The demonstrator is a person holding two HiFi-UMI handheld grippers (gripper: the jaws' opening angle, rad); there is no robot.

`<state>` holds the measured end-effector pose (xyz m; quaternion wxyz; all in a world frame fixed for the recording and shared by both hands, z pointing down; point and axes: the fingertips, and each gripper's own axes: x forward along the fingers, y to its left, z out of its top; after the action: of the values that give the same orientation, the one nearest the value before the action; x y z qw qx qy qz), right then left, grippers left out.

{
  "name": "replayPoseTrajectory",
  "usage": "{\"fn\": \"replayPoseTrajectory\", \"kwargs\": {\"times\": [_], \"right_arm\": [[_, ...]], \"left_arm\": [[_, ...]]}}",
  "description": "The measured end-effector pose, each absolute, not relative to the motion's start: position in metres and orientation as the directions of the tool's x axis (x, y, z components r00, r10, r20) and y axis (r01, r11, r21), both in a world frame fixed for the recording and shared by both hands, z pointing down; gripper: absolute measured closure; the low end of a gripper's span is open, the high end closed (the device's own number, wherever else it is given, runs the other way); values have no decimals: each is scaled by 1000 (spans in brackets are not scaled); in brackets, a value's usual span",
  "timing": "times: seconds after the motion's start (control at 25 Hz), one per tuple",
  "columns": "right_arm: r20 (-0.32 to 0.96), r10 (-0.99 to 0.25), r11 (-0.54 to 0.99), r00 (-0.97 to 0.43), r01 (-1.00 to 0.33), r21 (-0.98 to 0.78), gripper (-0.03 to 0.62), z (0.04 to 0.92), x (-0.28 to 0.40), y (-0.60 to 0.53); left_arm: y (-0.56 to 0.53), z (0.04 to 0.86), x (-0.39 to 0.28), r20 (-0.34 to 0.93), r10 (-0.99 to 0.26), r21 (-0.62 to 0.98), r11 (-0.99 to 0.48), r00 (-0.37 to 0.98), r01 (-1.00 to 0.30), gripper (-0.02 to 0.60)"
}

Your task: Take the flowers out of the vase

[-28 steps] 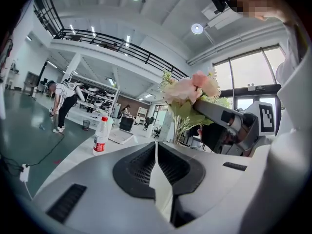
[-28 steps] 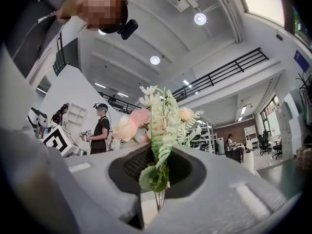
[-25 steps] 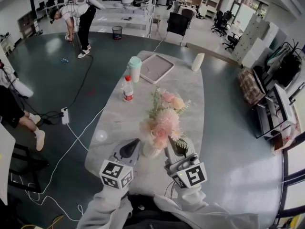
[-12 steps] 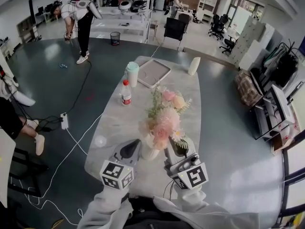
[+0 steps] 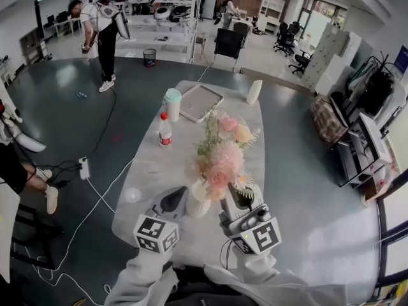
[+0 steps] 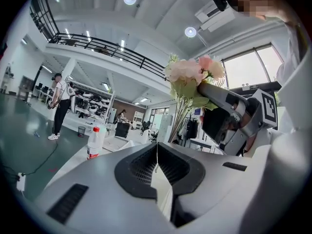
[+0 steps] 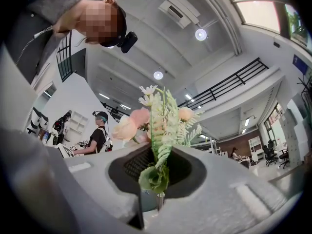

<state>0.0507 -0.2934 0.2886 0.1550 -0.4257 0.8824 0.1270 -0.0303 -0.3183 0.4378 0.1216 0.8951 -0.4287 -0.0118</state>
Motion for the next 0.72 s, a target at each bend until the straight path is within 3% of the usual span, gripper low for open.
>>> {"fn": "replayPoseTrajectory", "kwargs": {"times": [0.72], "right_arm": [[-484,-704,569,-519,-820,52,537,249,91,-266]], "left_arm": [[-316,412,-8,20,-749,210,-644,662,-736,578]]}}
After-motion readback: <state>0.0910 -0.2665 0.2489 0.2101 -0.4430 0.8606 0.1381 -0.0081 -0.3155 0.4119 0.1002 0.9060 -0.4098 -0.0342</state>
